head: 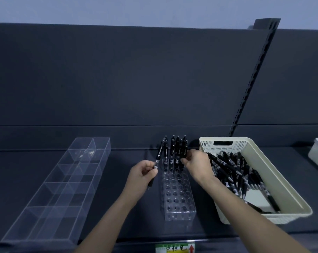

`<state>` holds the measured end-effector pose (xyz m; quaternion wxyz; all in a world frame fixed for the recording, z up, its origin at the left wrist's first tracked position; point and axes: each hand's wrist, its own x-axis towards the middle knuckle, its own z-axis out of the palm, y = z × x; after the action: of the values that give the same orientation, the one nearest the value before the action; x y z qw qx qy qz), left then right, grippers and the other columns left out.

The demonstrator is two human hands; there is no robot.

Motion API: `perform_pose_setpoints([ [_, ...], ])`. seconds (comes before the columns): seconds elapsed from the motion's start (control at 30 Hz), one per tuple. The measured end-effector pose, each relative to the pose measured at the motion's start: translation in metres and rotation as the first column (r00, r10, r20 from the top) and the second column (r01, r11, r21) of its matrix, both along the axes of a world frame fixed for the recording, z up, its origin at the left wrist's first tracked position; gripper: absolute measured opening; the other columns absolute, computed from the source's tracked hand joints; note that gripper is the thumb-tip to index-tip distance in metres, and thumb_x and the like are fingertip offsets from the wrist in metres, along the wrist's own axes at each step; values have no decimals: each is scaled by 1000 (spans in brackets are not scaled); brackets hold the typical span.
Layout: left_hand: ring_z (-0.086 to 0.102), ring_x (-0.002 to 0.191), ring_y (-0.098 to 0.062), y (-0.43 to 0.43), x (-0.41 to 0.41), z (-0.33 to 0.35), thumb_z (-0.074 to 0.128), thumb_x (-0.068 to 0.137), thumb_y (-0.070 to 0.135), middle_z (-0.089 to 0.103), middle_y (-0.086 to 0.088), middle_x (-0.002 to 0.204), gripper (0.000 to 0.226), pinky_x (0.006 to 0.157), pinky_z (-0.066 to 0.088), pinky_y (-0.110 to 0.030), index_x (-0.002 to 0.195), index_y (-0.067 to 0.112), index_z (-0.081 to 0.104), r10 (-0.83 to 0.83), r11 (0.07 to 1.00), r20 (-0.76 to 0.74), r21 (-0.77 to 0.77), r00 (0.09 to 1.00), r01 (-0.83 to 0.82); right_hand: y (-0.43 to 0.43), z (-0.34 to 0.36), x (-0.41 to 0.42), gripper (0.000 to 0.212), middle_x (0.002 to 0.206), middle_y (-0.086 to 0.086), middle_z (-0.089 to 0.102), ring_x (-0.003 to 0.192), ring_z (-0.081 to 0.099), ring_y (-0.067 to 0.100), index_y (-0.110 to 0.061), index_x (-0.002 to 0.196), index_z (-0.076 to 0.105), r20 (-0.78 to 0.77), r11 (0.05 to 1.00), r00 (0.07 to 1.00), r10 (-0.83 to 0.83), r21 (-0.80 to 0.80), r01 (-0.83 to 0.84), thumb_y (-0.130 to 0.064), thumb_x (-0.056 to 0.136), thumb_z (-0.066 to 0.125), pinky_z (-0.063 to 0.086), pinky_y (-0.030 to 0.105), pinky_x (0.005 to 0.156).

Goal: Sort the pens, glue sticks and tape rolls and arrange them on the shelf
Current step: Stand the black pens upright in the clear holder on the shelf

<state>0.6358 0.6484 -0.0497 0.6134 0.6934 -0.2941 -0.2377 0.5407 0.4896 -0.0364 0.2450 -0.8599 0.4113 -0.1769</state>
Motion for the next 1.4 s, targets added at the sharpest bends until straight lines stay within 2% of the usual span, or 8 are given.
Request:
perform_pose_setpoints([
  [0.17, 56, 60, 7, -4, -4, 2, 64, 81, -3, 61, 4, 70, 18, 63, 46, -6, 77, 14, 65, 3, 999, 16, -42, 1000, -2, 12, 12, -14, 7, 81, 7, 71, 70, 62, 21, -12, 83, 68, 213, 1000, 977, 7, 26, -12, -17, 85, 64, 50, 27, 71],
  [0.33, 58, 62, 1, -13, -13, 3, 68, 78, -3, 62, 1, 71, 18, 64, 48, -8, 77, 15, 65, -25, 998, 48, -56, 999, 27, 41, 28, -12, 15, 63, -7, 60, 57, 52, 1, -18, 69, 65, 357, 935, 917, 178, 230, -271, -23, 82, 68, 42, 14, 59],
  [0.43, 60, 72, -7, -15, -16, 3, 69, 79, 2, 64, 2, 76, 14, 69, 49, -8, 84, 14, 67, -71, 997, 86, -4, 994, 71, 39, 27, -8, 33, 52, -8, 46, 46, 39, 1, -18, 56, 49, 315, 941, 933, 173, 226, -251, -20, 85, 64, 31, 13, 49],
  [0.53, 60, 82, -2, -8, -8, -4, 65, 85, 12, 66, 5, 88, 20, 74, 42, -1, 105, 11, 69, -99, 981, 279, 190, 955, 46, 28, 28, -10, 33, 59, -2, 56, 57, 51, 12, -20, 57, 47, 297, 974, 950, 94, 171, -150, -17, 86, 61, 40, 24, 58],
  [0.6, 57, 102, -5, 0, -2, -12, 60, 89, 23, 65, 4, 111, 31, 89, 38, -8, 119, 14, 63, -222, 930, 512, 368, 830, 22, 23, 30, -11, 30, 62, -2, 59, 61, 55, 14, -20, 60, 49, 305, 990, 951, 56, 106, -92, -19, 87, 60, 42, 22, 61],
  [0.7, 40, 127, -10, 4, -1, -20, 55, 91, 34, 51, 6, 137, 43, 103, 28, -20, 131, 18, 53, -441, 834, 576, 546, 688, 78, 26, 29, -5, 20, 72, 7, 67, 70, 61, 22, -7, 74, 58, 313, 993, 945, 96, 37, -113, -21, 89, 58, 48, 31, 68],
  [1.17, 35, 128, -6, 2, 4, -19, 54, 91, 37, 47, 5, 142, 46, 103, 30, -16, 133, 18, 51, -522, 819, 631, 559, 573, 131, 40, 5, 19, 43, 57, -4, 40, 62, 46, 22, -23, 59, 25, -13, 980, 984, 178, -82, -179, -23, 94, 50, 33, 27, 58],
  [1.4, 39, 125, -5, -1, 6, -12, 54, 91, 35, 50, 7, 139, 43, 100, 36, -19, 131, 19, 53, -545, 807, 633, 574, 550, 139, 43, 12, 2, 26, 101, 9, 71, 92, 66, 21, -7, 109, 65, 106, 993, 987, 121, -8, -121, -23, 90, 59, 51, 28, 85],
])
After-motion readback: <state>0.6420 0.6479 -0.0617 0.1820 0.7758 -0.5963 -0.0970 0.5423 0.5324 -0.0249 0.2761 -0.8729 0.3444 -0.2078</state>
